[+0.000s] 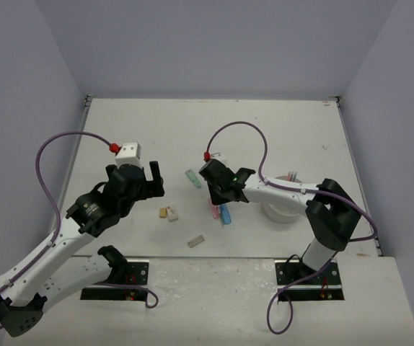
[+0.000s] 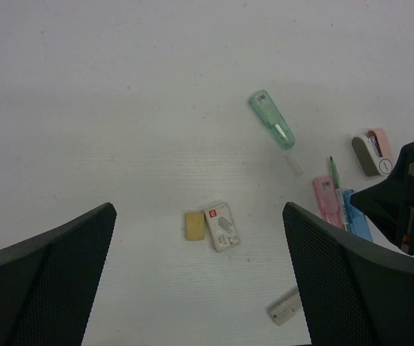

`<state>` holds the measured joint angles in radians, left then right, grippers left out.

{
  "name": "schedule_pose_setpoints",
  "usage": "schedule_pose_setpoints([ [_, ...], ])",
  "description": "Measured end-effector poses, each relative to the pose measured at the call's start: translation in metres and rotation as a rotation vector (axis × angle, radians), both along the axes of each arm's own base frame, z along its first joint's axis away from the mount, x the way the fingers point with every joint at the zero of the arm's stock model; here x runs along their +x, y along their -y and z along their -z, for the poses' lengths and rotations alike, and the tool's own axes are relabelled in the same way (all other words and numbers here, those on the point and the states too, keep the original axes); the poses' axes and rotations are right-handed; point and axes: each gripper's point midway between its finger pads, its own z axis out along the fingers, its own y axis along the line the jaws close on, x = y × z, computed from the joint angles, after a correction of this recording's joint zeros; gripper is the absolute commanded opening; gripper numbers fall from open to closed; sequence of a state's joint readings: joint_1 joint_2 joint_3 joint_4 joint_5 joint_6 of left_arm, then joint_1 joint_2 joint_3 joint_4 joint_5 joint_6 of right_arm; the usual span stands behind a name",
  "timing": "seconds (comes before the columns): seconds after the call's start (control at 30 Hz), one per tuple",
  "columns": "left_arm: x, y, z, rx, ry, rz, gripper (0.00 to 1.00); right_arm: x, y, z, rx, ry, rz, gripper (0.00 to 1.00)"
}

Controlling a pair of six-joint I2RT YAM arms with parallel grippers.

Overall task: Sort the stationery into containers
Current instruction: Pick up the pen from the center of the board.

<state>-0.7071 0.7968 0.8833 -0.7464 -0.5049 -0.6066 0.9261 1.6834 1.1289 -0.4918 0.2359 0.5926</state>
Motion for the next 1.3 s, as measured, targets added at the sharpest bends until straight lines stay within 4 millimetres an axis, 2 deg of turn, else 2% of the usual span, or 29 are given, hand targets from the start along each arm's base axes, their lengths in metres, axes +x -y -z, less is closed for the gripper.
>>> schedule_pose_setpoints([
  [0.27, 0.000, 0.002, 0.000, -0.008, 0.001, 0.011, 1.00, -0.007, 0.005, 0.017, -0.035, -0.033, 0.010, 0.12],
  [0.53, -0.001, 0.003, 0.002, -0.004, -0.006, 0.023, 1.00, -0.008, 0.006, 0.020, -0.041, -0.036, 0.014, 0.12],
  [0.8, -0.002, 0.004, 0.002, 0.002, -0.006, 0.033, 1.00, -0.011, 0.010, 0.034, -0.069, -0.058, 0.017, 0.12],
  [1.3, 0.000, 0.007, -0.001, -0.011, 0.008, 0.041, 1.00, -0.011, 0.012, 0.043, -0.093, -0.070, 0.022, 0.13],
])
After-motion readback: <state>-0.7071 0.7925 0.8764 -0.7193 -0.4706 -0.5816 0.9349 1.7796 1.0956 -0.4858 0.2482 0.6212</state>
